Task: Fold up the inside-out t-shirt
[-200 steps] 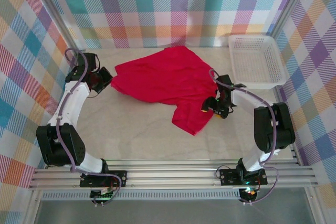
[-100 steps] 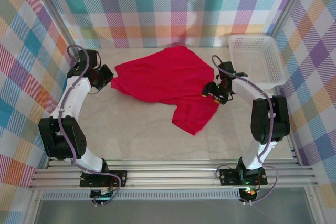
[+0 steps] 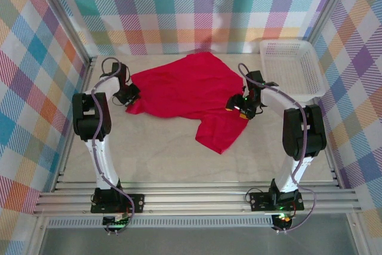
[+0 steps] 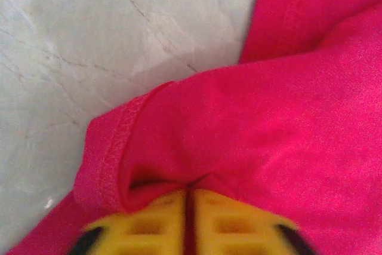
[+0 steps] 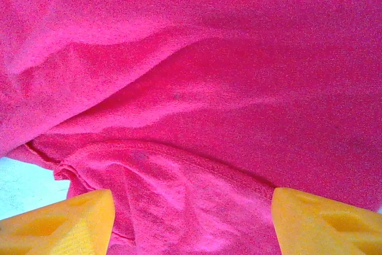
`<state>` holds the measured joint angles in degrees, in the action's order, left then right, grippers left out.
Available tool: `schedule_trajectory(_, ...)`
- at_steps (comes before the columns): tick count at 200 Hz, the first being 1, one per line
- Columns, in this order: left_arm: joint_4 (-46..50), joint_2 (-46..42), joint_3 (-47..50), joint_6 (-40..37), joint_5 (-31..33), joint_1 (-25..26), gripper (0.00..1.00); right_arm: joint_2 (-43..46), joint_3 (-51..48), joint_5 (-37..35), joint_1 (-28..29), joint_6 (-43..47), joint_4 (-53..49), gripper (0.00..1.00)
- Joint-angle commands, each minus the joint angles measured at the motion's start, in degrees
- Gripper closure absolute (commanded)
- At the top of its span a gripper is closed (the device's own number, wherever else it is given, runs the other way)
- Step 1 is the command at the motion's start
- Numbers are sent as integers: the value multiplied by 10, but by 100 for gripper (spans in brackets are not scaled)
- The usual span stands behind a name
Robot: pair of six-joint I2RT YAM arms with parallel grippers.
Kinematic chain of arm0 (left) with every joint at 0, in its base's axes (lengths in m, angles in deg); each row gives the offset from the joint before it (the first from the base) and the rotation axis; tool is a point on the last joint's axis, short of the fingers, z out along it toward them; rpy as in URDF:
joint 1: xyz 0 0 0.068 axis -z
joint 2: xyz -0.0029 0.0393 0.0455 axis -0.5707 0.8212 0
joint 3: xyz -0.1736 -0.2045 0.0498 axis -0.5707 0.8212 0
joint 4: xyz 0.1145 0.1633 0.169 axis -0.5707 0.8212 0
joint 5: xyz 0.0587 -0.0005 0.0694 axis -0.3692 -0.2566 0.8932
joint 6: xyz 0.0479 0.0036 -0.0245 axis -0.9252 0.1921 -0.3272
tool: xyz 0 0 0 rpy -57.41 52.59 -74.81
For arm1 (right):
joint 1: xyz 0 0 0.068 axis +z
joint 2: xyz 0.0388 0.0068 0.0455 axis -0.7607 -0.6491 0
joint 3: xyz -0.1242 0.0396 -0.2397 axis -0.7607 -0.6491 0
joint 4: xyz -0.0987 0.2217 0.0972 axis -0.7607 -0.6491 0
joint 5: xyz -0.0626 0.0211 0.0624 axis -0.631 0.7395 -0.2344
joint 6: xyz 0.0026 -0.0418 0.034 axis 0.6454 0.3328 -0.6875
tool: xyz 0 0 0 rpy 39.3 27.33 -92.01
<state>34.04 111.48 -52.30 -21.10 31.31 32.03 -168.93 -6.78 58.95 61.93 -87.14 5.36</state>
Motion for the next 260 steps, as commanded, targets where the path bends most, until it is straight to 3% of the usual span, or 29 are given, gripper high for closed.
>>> schedule_trajectory(1,26,-52,-17,-15,-5,-8,56,-9,15,17,5,5,-7,30)
schedule_trajectory(15,36,-75,-6,-21,11,-13,40,-12,15,21,8,5,-6,30)
schedule_trajectory(37,59,-113,14,-34,45,-20,36,-15,17,27,11,8,-5,30)
schedule_trajectory(69,59,-145,56,-35,55,-23,43,-20,20,31,13,8,-5,30)
schedule_trajectory(101,41,-129,81,-15,37,-31,60,-21,23,31,16,9,-7,30)
schedule_trajectory(202,-64,-55,110,57,-18,-29,59,-15,28,34,19,14,-18,31)
schedule_trajectory(212,-70,-51,111,63,-16,-28,65,-15,28,35,21,15,-19,32)
schedule_trajectory(239,-73,-66,115,69,-3,-27,100,-13,24,34,24,17,-25,34)
schedule_trajectory(260,-48,-95,107,55,14,-27,100,1,10,25,29,20,-36,34)
